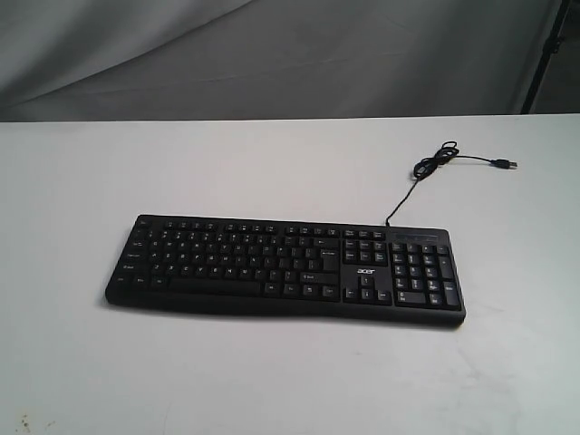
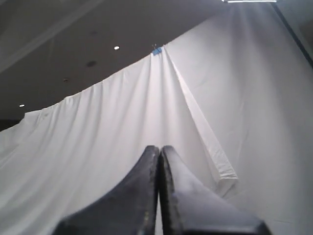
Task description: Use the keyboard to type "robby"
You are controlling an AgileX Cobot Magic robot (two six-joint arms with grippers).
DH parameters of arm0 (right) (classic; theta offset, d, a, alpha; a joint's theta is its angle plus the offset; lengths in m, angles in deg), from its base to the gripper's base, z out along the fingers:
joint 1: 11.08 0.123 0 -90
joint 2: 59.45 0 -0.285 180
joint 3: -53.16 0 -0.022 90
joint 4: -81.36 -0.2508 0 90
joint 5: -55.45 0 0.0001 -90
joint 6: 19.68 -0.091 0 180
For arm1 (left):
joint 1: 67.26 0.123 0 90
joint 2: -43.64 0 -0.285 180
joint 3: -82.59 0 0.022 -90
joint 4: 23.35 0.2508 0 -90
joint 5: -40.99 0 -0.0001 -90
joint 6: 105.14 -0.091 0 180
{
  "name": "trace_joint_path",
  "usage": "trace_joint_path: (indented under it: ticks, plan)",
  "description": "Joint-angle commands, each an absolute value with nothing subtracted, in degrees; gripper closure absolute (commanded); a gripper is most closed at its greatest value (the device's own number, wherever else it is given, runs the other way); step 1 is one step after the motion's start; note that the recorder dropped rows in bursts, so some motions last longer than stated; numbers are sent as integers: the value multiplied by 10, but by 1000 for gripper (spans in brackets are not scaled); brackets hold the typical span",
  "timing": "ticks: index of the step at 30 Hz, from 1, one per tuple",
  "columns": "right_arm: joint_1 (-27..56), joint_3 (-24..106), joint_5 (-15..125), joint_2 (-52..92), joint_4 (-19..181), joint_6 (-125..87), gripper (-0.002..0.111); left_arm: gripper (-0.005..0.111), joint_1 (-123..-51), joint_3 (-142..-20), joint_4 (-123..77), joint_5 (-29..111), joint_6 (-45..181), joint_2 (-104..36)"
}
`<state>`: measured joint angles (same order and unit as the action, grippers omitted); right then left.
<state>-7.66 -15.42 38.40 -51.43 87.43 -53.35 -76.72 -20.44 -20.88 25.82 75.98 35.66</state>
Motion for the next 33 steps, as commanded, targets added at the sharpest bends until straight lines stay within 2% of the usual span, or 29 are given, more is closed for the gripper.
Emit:
trace_joint_path:
  ticks: [1,8,13,20,25,33]
  plan:
    - [-77,-83,426,-491,932,-576,108,107,-771,-202,-206,261,761,359]
    - [-77,-13,393,-345,1113,-674,108,107,-771,-202,-206,261,761,359]
    - [-77,36,268,-181,1372,-789,108,107,-771,-202,-206,261,761,359]
    - [-77,176,167,42,1726,-1072,108,107,-771,-202,-206,261,761,359]
    - [-77,266,163,166,1811,-1153,108,107,-771,-202,-206,261,761,359]
    - [-74,347,183,236,1813,-1173,108,107,-771,-202,-206,261,761,359]
